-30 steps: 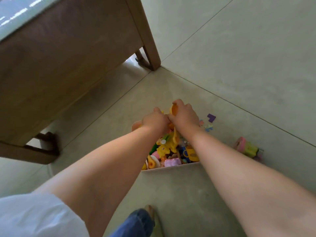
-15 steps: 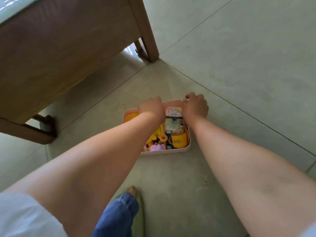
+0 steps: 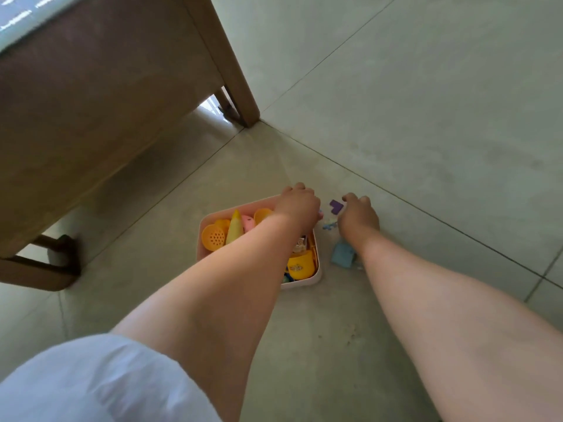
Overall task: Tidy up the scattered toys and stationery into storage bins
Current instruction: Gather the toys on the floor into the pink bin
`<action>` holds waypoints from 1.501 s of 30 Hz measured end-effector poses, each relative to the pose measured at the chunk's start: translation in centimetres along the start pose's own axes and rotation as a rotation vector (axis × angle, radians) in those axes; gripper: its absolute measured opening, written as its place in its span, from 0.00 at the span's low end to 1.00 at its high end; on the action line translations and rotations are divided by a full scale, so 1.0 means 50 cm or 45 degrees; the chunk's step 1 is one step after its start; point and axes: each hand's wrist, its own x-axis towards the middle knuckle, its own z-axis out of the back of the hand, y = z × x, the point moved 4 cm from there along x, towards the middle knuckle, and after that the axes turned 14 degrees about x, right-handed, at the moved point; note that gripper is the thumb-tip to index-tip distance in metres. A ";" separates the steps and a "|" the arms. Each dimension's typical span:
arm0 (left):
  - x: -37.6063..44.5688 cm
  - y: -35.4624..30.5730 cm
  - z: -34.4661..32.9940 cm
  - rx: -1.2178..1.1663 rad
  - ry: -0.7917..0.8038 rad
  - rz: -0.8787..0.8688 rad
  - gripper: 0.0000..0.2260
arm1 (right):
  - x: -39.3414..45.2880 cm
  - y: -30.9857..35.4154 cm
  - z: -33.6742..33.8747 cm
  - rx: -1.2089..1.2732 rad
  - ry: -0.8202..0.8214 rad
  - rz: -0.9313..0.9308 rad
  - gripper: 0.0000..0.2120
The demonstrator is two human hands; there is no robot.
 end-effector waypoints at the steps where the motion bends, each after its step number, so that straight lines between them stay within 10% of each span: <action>1: 0.012 -0.003 -0.002 0.006 0.021 -0.012 0.13 | 0.012 0.003 -0.001 -0.008 0.026 0.014 0.21; 26: 0.176 -0.022 -0.047 0.077 0.462 0.177 0.23 | 0.062 0.007 -0.001 -0.028 -0.016 -0.035 0.09; 35: 0.174 0.017 -0.023 -0.336 0.078 0.136 0.09 | 0.025 0.018 0.032 0.357 -0.089 0.023 0.06; 45: 0.047 0.190 -0.077 -0.378 0.208 0.320 0.11 | -0.050 0.147 -0.043 0.695 0.197 0.270 0.06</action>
